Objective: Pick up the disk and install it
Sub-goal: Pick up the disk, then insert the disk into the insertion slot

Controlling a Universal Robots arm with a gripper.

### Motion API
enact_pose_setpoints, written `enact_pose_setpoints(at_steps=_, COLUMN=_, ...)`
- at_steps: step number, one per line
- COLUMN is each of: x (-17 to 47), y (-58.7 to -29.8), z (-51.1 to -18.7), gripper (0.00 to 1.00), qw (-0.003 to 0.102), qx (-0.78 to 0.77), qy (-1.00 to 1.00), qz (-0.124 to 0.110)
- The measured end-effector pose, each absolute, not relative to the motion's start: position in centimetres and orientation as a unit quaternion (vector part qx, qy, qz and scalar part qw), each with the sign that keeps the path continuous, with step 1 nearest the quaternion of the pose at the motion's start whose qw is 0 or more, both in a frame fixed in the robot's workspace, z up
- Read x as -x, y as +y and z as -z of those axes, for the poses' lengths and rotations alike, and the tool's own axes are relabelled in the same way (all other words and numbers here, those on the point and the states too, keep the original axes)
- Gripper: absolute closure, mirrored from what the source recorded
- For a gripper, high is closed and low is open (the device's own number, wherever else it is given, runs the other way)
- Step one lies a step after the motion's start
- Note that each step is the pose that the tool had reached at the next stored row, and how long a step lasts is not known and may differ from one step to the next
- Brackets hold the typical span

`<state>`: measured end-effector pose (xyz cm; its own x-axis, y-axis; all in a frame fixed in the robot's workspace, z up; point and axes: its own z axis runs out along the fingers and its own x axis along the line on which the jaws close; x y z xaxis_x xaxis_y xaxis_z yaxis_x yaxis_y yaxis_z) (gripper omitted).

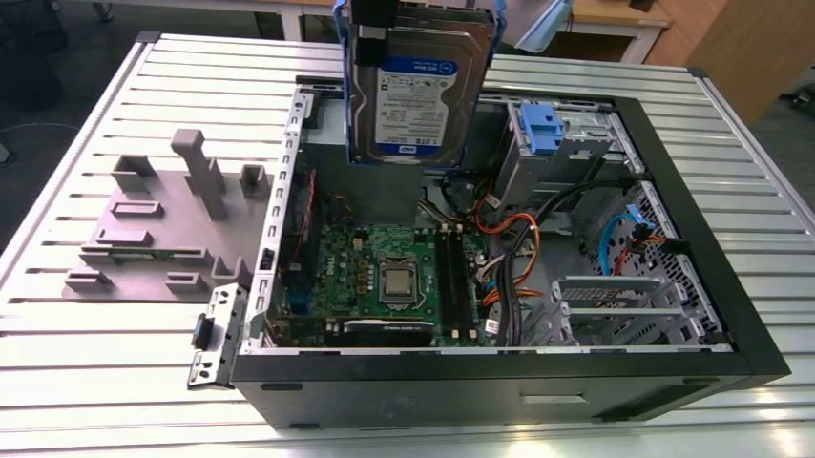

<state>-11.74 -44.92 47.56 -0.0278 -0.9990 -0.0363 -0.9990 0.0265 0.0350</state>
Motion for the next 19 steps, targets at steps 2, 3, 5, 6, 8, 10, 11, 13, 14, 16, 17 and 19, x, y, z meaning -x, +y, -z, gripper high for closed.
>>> enact_pose_setpoints(at_steps=2, x=11.56, y=-44.93, z=-47.56, gripper=0.64, qw=0.001, qx=0.697, qy=0.716, qz=-0.025)
enact_pose_setpoints(at_steps=3, x=11.56, y=-44.93, z=-47.56, gripper=0.64, qw=0.001, qx=0.697, qy=0.716, qz=-0.025)
enact_pose_setpoints(at_steps=5, x=11.55, y=-44.92, z=-47.56, gripper=0.64, qw=0.001, qx=0.697, qy=0.716, qz=-0.025)
enact_pose_setpoints(at_steps=6, x=11.55, y=-44.92, z=-47.56, gripper=0.64, qw=0.001, qx=0.697, qy=0.716, qz=-0.025)
enact_pose_setpoints(at_steps=8, x=11.55, y=-44.92, z=-47.56, gripper=0.64, qw=0.001, qx=0.697, qy=0.716, qz=-0.025)
enact_pose_setpoints(at_steps=10, x=11.55, y=-44.92, z=-47.56, gripper=0.64, qw=-0.001, qx=0.697, qy=0.716, qz=-0.024)
enact_pose_setpoints(at_steps=11, x=11.55, y=-44.92, z=-47.56, gripper=0.64, qw=-0.001, qx=0.697, qy=0.716, qz=-0.024)
enact_pose_setpoints(at_steps=13, x=11.55, y=-44.92, z=-47.56, gripper=0.64, qw=-0.001, qx=0.697, qy=0.716, qz=-0.024)
enact_pose_setpoints(at_steps=14, x=11.55, y=-44.92, z=-47.56, gripper=0.64, qw=-0.001, qx=0.697, qy=0.716, qz=-0.024)
enact_pose_setpoints(at_steps=16, x=11.55, y=-44.99, z=-47.56, gripper=0.64, qw=-0.001, qx=0.697, qy=0.716, qz=-0.023)
enact_pose_setpoints(at_steps=17, x=11.55, y=-45.01, z=-47.56, gripper=0.64, qw=-0.001, qx=0.697, qy=0.717, qz=-0.023)
enact_pose_setpoints(at_steps=19, x=11.55, y=-45.05, z=-47.56, gripper=0.64, qw=-0.001, qx=0.697, qy=0.717, qz=-0.023)
